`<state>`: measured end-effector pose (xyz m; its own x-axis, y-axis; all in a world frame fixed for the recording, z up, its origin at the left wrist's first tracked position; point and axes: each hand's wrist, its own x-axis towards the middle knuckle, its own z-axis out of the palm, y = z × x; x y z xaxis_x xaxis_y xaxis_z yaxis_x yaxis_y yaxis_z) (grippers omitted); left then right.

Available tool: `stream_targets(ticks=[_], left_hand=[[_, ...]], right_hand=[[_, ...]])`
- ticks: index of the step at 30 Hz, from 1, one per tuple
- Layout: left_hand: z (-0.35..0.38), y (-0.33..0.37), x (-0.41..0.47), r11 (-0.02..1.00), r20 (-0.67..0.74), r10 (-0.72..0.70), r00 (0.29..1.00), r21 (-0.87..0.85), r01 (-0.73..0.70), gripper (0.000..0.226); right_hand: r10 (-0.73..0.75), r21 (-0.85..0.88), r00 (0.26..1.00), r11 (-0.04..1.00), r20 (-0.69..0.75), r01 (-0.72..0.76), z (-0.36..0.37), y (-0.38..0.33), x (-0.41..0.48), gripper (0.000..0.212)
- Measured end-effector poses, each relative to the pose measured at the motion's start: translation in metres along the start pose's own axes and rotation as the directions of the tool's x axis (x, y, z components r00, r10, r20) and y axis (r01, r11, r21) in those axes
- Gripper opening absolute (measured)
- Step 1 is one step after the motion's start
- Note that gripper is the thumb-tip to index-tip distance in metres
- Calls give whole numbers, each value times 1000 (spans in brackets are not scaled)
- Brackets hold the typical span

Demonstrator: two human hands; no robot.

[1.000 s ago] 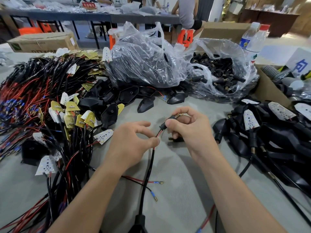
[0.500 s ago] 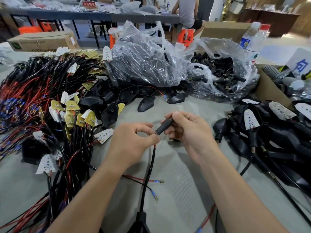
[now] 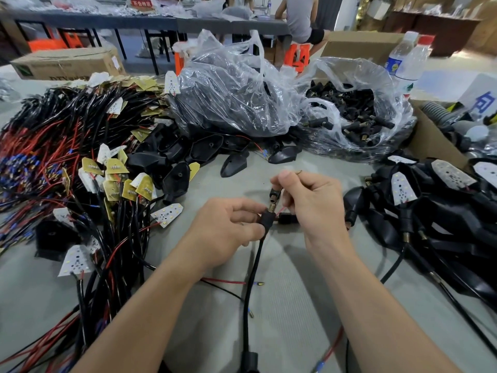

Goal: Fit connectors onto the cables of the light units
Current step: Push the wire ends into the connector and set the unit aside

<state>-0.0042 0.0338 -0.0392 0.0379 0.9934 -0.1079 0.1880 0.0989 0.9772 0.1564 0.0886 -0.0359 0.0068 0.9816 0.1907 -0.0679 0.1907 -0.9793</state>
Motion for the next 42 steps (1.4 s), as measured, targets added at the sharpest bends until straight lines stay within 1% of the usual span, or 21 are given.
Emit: stream_targets(ticks=[4,7,8,11,13,14,16,17,18,20,23,25,27,29,31,32,35,36,37,39,42], left_hand=[[-1,4,-3,997,149,-8,989,-72,19,32],[0,4,-5,997,187,-7,982,-76,21,21],[1,3,-5,996,183,-10,983,-81,25,18],[3,4,-4,996,138,-20,990,-81,31,12],[3,4,-2,997,76,-32,997,-74,38,11],[2,4,-1,995,32,-41,999,-92,44,12],[-3,3,2,986,-55,-66,996,-159,57,14],[-5,4,3,979,-88,-79,993,-195,60,14],[-8,4,3,972,-111,-87,990,-227,60,15],[-10,4,4,961,-129,-96,987,-272,58,16],[-9,3,3,951,-134,-99,986,-303,54,17],[-9,4,2,944,-153,-100,983,-328,45,21],[-9,6,2,936,-162,-92,983,-350,30,28],[-10,8,1,933,-161,-96,982,-357,33,32],[-11,9,0,930,-159,-113,981,-365,48,30],[-11,10,0,927,-157,-123,980,-370,57,29],[-11,12,-3,928,-177,-129,976,-367,56,22],[-11,11,-3,931,-194,-122,973,-362,45,20],[-12,11,-3,933,-213,-115,970,-358,32,17],[-12,10,-2,937,-251,-105,962,-349,11,12],[-13,9,-1,934,-327,-108,939,-356,-17,19]], right_hand=[[-16,-12,1000,1000,-18,16,4,3,-2,21],[-3,-36,1000,999,-14,2,3,3,-3,33],[3,-28,1000,1000,-7,-4,3,4,-3,35],[38,58,999,998,24,-39,5,2,-4,29],[117,88,993,990,-29,-114,4,0,-3,38],[161,35,984,987,-77,-159,2,0,-2,46],[191,-243,972,945,-139,-220,-5,1,1,54],[190,-374,973,899,-133,-227,-7,1,0,54],[190,-450,976,866,-109,-219,-8,1,-1,53],[208,-454,978,868,-35,-201,-6,0,-4,48],[220,-479,974,862,53,-169,0,-1,-10,31],[257,-411,963,889,84,-201,3,-2,-12,22],[305,-215,940,939,151,-270,6,-4,-13,6],[311,-60,918,950,244,-306,8,-5,-14,23],[302,34,909,945,288,-325,10,-5,-14,33],[305,69,907,939,290,-337,10,-5,-13,32],[329,184,906,905,268,-383,9,-8,-12,16],[333,220,906,894,260,-392,7,-7,-11,16],[333,235,908,889,255,-393,6,-8,-11,18],[306,191,920,915,245,-355,6,-10,-13,23],[240,82,947,962,213,-262,10,-9,-16,24]])
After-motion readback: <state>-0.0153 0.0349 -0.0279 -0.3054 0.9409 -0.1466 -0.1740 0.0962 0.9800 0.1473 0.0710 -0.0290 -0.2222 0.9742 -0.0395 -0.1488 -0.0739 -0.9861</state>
